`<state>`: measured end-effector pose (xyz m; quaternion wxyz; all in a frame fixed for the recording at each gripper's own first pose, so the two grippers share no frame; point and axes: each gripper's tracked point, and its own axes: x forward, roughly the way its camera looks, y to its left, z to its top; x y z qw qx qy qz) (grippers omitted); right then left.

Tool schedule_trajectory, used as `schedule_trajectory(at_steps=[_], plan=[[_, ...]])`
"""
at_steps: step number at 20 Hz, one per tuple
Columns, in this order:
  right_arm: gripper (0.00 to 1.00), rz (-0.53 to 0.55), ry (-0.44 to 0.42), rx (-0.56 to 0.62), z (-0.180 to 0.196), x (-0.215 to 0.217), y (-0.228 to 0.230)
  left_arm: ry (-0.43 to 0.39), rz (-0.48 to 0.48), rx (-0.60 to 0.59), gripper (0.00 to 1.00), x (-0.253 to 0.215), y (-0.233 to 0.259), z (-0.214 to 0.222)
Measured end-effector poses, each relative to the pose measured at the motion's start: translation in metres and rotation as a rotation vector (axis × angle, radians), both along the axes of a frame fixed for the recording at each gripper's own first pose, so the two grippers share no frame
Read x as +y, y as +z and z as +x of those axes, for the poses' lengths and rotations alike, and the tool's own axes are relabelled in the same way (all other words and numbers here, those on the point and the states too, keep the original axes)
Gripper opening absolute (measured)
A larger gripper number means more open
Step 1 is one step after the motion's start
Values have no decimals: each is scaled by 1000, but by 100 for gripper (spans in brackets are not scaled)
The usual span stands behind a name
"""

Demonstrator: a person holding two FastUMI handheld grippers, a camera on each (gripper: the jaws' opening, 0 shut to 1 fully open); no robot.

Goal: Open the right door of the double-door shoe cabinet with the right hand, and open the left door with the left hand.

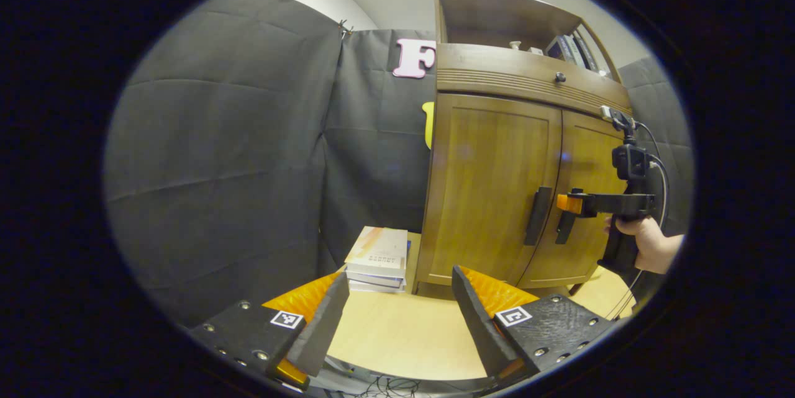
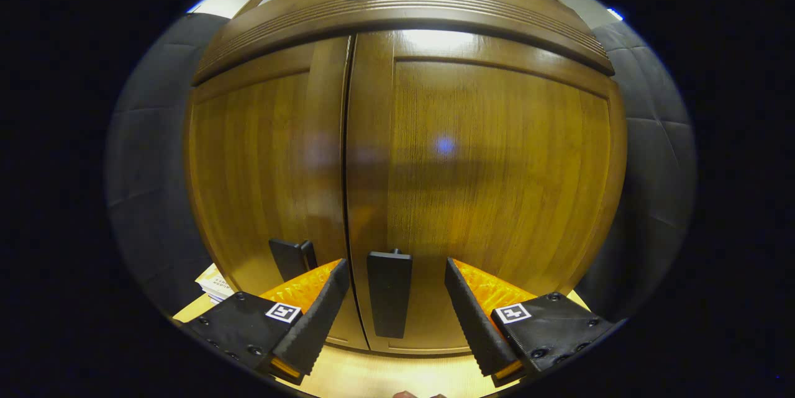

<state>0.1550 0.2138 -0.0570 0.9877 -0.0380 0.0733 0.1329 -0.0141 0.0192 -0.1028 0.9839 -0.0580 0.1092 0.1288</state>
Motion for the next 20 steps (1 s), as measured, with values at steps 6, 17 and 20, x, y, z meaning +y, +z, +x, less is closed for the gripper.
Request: schedule_trajectory(at_steps=[6,17,20], plan=[[65,-13,4,18,8,8,-10,-43,31,29,99,-5,-2,6],[25,2,9,86,6,6,-12,-52,-13,16,99,-1,-10,9],[25,-8,25,77,-1,6,-8,-56,-12,8,99,-1,-9,8]])
